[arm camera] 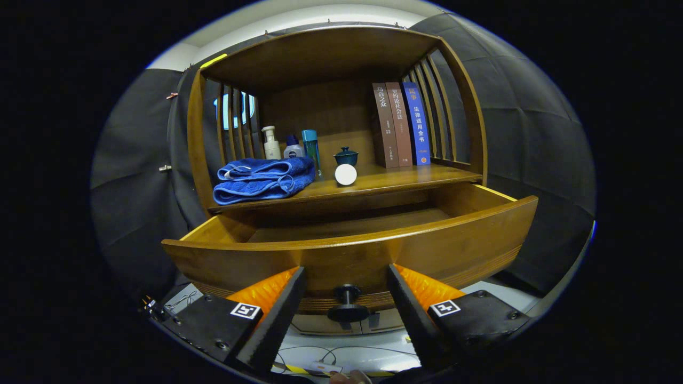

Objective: Pull open the drawer, take out the items inside it, and place them on the countertop above the cabinet.

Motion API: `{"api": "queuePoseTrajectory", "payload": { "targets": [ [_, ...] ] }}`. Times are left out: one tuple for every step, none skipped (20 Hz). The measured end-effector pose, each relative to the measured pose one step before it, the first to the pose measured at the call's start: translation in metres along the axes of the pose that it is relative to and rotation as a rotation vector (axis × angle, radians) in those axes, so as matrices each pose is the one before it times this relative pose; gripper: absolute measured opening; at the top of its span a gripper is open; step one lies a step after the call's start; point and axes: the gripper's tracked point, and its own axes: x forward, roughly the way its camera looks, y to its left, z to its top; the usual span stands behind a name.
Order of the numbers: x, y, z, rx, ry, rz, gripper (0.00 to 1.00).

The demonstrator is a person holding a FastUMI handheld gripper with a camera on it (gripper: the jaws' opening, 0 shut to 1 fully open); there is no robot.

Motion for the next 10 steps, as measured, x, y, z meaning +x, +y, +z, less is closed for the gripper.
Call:
{"api": "queuePoseTrajectory", "payload": {
  "targets": [
    [0.00745,0.0001,-0.00049,-0.00438,-0.00018,0.00037,1.0],
    [0.00545,-0.00008,0.00275,-0.00417,-0.00708,0.00005,0.99],
    [0.00792,0.00001,0.00128,-0.00506,-0.00275,-0.00026,1.0],
    [0.00438,-0.0004,0.00087,-0.00434,-0.00407,-0.00067,0.99],
    [0.00679,-0.00006,0.00204,-0.00044,-0.0027,-0.00035,0.99],
    [0.00668,0.00009,0.00096,0.00243,-0.00145,0.00005,0.99],
    [0.00637,0.00051,0.00237,0.00296,-0.00142,-0.00094,0.99],
    [0.00422,0.00225,0.00066,0.00245,-0.00037,-0.00065,0.99],
    [0.00603,0.00018,0.00168,0.00311,-0.00083,-0.00008,0.99],
    [0.0063,0.00014,0.0012,0.00272,-0.00029,0.00028,0.99]
  ]
}}
